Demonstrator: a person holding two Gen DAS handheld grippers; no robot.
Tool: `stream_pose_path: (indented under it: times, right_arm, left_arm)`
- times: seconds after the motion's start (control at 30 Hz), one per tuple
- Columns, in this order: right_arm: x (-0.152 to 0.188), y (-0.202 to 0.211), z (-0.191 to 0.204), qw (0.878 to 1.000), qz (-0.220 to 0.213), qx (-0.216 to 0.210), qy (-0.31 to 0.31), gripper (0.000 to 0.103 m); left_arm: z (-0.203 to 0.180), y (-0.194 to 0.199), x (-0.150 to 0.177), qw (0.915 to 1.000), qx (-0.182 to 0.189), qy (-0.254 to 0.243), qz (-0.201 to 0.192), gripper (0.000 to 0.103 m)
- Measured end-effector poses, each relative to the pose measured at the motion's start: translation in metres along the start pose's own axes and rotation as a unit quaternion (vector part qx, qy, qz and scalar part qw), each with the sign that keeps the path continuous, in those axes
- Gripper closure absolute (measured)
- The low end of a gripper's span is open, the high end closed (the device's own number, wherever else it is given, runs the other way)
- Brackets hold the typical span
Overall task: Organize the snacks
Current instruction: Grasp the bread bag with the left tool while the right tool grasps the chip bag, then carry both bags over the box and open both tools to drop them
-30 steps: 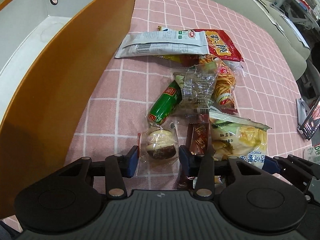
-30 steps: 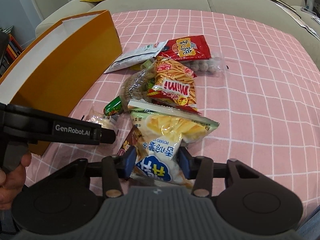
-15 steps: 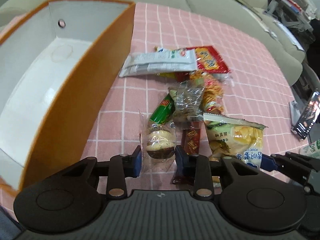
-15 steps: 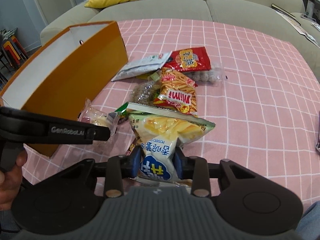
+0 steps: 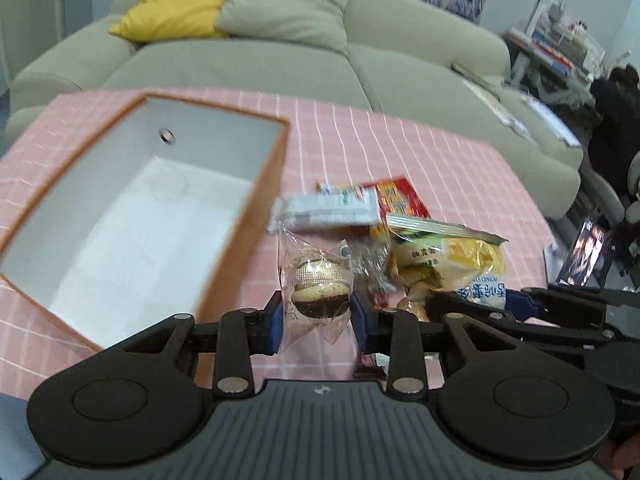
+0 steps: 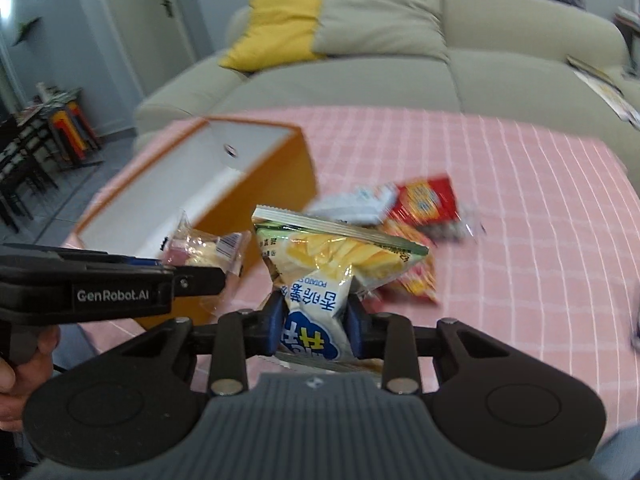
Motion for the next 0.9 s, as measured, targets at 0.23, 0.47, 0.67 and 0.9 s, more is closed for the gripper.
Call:
stream_pose_path:
  times: [0.23,0.47,0.67,0.9]
  right_arm:
    - [-0.047,-0.01,0.054,0.997,-0.011,-0.069,0.043,0.074]
    - [-0.078,-0.045,0.121,0.987,0.011,-0.124,0.098,0.075]
    - [-0.079,-0.091,0.163,0.977,0.053,-0.145,0.15,0.075]
    - [-0.068,-0.148,0.178,0.962,0.114,-0.154,0.196,0.075]
  left_arm:
    - [0.046,0.027,-0.034,0.9989,-0.037,-0.015,-0.023,0.065]
    - [0.094,0.027,-0.06,0.9952,-0.087,-0.046,-0.005,0.065]
    - [0.126,0.002,-0.066,0.9919,-0.104,-0.055,0.046,0.065]
    - [0.147,-0.028,-0.05,0.984,-0.109,-0.09,0.108,0.065]
Point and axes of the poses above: each gripper's, at about its wrist camera, not at the fingertips, and y roughly against the way its jaws point, z to its left, x to its underside, the point moved 4 cm from there along -y, roughly the way its jaws point, and after that the axes turned 9 degrees about -z, right-handed, at the moved point
